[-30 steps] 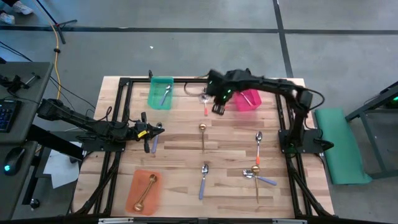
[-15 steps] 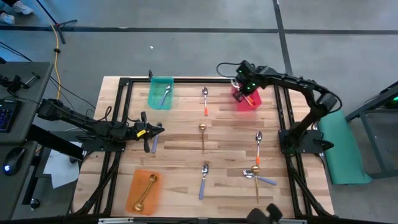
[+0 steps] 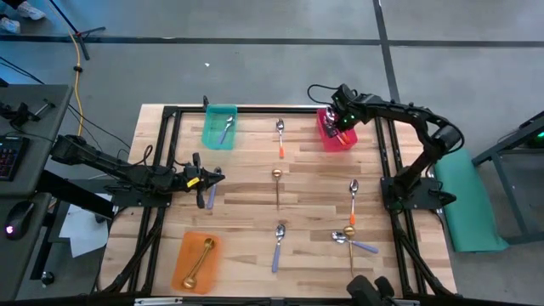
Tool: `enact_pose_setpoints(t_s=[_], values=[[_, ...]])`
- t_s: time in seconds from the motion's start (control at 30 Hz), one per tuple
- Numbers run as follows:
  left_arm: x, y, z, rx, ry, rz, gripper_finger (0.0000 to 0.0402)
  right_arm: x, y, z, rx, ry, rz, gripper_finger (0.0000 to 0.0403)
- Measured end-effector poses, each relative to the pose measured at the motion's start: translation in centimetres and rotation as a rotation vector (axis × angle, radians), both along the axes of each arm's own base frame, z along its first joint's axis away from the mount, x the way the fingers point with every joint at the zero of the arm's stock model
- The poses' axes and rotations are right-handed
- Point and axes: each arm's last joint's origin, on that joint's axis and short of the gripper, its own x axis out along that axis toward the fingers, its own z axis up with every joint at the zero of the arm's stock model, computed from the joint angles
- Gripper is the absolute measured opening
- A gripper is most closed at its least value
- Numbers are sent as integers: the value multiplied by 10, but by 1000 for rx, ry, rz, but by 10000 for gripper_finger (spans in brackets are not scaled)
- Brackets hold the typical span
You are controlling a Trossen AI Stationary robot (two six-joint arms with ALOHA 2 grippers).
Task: Sort silverware by color (type)
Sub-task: Put the orange spoon into the pink bin
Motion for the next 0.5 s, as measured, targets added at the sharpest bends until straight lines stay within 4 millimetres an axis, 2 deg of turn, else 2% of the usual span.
enact_pose_setpoints(t_s=[0.3,0.5], values=[[0,0,0,0,0,0,0,-19,-4,-8,27,38,-232,0],[0,0,0,8,4,-1,0,-22,-6,-9,30,37,-312,0]])
